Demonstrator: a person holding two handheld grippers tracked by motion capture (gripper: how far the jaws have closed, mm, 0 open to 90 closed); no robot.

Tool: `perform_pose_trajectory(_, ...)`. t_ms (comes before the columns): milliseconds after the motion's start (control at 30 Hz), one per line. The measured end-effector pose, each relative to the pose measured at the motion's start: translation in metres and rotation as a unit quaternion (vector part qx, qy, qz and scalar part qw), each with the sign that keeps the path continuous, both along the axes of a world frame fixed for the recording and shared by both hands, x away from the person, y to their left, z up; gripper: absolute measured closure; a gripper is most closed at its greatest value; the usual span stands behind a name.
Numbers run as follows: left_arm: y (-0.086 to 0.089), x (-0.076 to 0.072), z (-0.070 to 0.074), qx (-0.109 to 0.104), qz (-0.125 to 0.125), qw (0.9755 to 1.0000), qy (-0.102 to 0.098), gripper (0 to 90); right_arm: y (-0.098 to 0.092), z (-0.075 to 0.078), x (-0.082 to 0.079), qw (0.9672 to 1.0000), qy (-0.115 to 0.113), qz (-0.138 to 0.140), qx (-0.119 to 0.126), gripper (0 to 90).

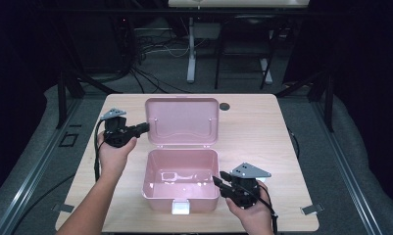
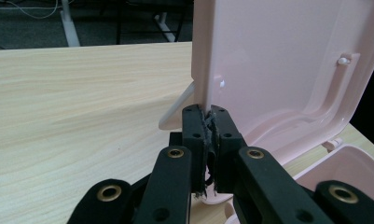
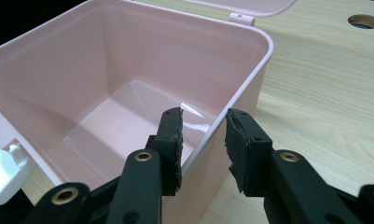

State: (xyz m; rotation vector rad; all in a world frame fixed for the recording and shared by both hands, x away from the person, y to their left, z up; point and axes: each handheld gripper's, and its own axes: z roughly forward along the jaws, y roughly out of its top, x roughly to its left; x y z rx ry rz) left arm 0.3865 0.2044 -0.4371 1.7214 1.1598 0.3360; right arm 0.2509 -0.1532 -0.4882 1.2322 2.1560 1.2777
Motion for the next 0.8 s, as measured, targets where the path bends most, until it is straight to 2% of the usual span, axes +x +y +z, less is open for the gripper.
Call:
perform_pose_trajectory(433,0.0,0.012,-0.002,-0.007,0.002,0.9996,0.026,87.0,0.0,0.0,-0.001,1.0,0.0,-0.002,0.005,67.4)
perform_pose_trajectory(567,-0.001,0.014,-0.002,-0.003,0.001,0.9995,0.031,87.1,0.0,0.0,-0.002,1.0,0.002,-0.002,0.007,67.2)
perform_pose_trajectory(800,-0.001,0.017,-0.003,-0.008,0.001,0.9992,0.04,87.2,0.0,-0.001,-0.004,1.0,-0.002,-0.002,0.009,67.1)
